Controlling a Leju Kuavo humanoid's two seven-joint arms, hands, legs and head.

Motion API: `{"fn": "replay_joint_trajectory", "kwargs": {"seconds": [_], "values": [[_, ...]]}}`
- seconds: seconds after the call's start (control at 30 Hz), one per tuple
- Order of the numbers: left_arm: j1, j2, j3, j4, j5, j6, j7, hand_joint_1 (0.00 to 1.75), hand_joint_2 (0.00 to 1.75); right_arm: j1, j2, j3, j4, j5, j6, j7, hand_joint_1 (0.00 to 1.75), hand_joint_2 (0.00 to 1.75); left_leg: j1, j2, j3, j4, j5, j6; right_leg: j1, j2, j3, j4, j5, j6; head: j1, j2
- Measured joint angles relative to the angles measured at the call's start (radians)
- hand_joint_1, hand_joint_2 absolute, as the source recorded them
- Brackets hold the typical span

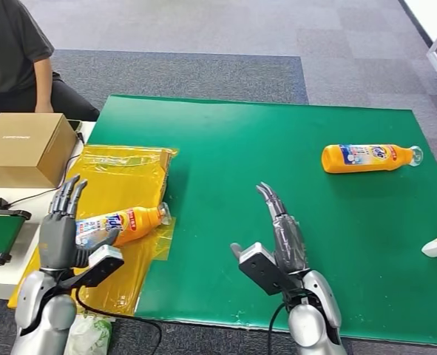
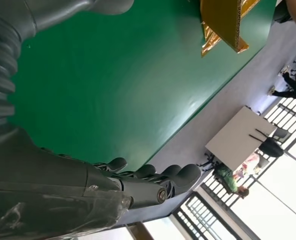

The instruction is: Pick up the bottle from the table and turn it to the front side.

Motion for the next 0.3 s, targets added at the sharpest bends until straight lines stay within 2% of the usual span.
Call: {"fn": "replay_joint_trajectory", "kwargs": {"seconds": [0.07,0.13,0.3], "values": [[0.032,-0.034,0.030,-0.065,0.194,-0.080,-0.104,0.00,1.75,0.016,-0.001,-0.004,-0.019,0.003,-0.002,0.004,0.00,1.75,0.000,0.000,0.000,0.000,0.000,0.000,0.000,0.000,0.000,0.000,0.000,0.000,0.000,0.000],[0.057,-0.066,0.062,-0.113,0.342,-0.167,-0.164,0.00,1.75,0.031,-0.002,-0.007,-0.035,0.005,-0.003,0.006,0.00,1.75,0.000,0.000,0.000,0.000,0.000,0.000,0.000,0.000,0.000,0.000,0.000,0.000,0.000,0.000],[0.092,-0.114,0.115,-0.173,0.503,-0.289,-0.186,0.00,1.75,0.057,-0.002,-0.015,-0.063,0.000,-0.007,0.001,0.00,1.75,0.000,0.000,0.000,0.000,0.000,0.000,0.000,0.000,0.000,0.000,-0.001,0.000,0.000,0.000]]}}
